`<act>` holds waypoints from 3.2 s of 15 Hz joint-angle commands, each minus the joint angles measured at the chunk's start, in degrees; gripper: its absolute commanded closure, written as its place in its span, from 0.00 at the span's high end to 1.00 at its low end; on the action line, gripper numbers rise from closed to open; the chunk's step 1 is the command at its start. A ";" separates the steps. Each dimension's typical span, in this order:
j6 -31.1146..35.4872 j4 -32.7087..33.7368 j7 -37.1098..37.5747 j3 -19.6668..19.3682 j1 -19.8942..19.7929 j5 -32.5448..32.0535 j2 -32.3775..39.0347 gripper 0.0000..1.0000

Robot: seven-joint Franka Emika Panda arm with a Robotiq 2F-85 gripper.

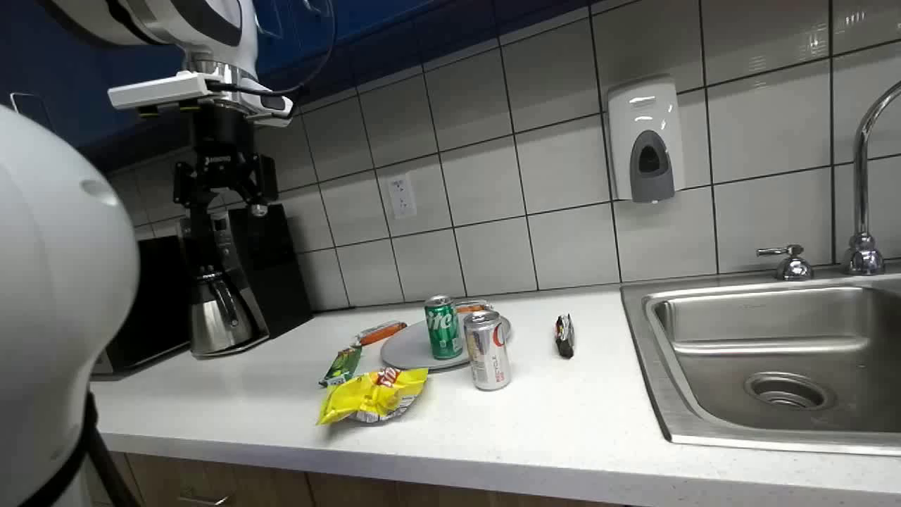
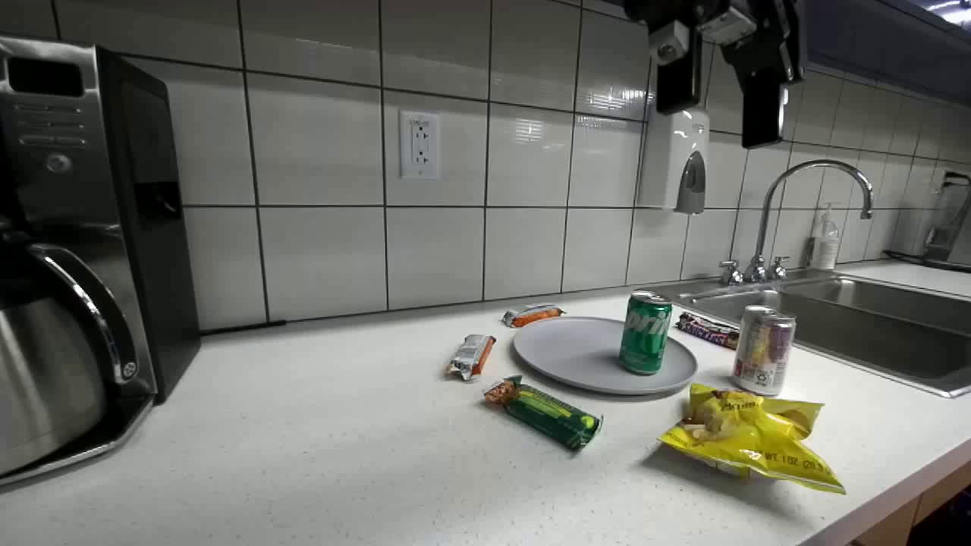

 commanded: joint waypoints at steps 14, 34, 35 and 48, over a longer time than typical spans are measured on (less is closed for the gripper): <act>7.02 -4.86 -0.61 1.49 -1.13 -9.25 0.45 1.00; 30.36 -6.31 1.54 -5.32 -9.84 -20.78 14.68 1.00; 31.27 -5.96 1.59 -5.82 -10.13 -20.72 15.69 1.00; 33.66 -2.84 0.83 -9.23 -10.70 -19.23 21.03 1.00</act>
